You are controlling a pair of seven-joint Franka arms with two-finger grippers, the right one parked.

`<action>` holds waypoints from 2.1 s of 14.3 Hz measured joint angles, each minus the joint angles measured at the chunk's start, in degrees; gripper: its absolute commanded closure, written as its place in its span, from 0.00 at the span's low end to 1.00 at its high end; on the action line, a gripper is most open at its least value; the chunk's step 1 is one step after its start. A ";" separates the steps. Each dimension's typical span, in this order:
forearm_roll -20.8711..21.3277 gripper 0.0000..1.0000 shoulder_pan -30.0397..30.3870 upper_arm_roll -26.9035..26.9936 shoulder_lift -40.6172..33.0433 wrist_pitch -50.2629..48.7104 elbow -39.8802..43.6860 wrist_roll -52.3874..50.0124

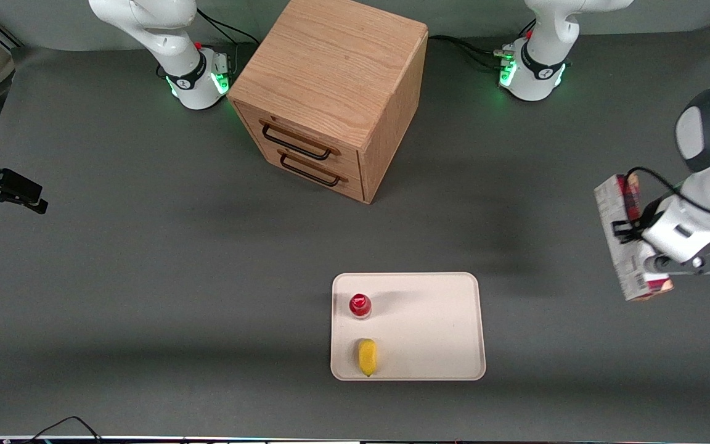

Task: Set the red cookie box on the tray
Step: 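Lift the cookie box and carry it over the white tray, then lower the cookie box onto the tray beside the apple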

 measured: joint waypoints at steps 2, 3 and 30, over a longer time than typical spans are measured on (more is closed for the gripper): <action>0.99 1.00 -0.08 -4.78 6.69 -2.84 8.41 -6.39; 2.29 1.00 -0.16 -7.33 10.23 -3.38 12.24 -9.12; 17.27 0.00 -5.92 -17.27 38.49 8.13 31.81 -19.34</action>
